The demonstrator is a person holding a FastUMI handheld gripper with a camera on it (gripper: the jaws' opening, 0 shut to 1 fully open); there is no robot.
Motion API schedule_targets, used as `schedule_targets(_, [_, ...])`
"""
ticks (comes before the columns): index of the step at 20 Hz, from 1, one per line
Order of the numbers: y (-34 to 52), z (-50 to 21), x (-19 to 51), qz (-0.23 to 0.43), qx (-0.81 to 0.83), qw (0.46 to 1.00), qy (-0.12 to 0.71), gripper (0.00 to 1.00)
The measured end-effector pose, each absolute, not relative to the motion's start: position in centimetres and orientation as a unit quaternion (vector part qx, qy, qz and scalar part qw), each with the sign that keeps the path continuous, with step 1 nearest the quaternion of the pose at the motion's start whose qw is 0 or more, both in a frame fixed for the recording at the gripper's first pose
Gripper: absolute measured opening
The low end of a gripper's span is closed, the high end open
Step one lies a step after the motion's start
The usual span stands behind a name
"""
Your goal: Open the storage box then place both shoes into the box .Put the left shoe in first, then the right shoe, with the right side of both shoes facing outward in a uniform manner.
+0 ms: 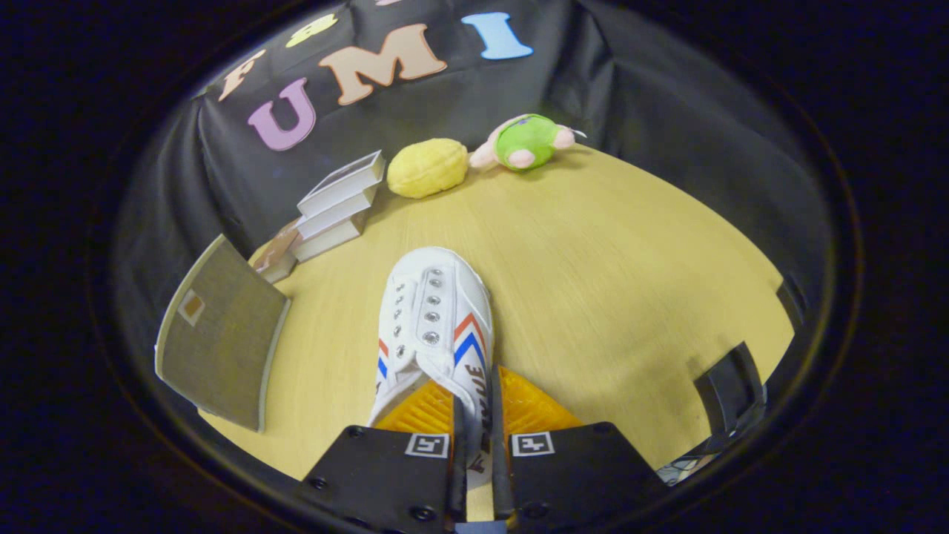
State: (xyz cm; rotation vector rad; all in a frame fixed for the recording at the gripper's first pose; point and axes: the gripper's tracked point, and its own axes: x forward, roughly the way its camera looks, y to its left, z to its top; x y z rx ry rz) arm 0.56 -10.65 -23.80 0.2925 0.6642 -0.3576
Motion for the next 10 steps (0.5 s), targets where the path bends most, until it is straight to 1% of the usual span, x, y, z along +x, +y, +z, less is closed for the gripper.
schedule_targets(1, [-11.1,-23.7,0.8,-0.174,0.164,0.918,0.316,0.17])
schedule_targets(2, [-11.7,-23.7,0.9,-0.181,0.193,0.913,0.309,0.14])
schedule_targets(4, [-11.7,-23.7,0.3,-0.166,0.264,0.899,0.306,0.08])
schedule_targets(7, [-12.0,-23.6,-0.2,-0.140,0.345,0.880,0.294,0.08])
schedule_targets(10, [-10.8,-23.1,0.1,-0.114,0.390,0.866,0.290,0.08])
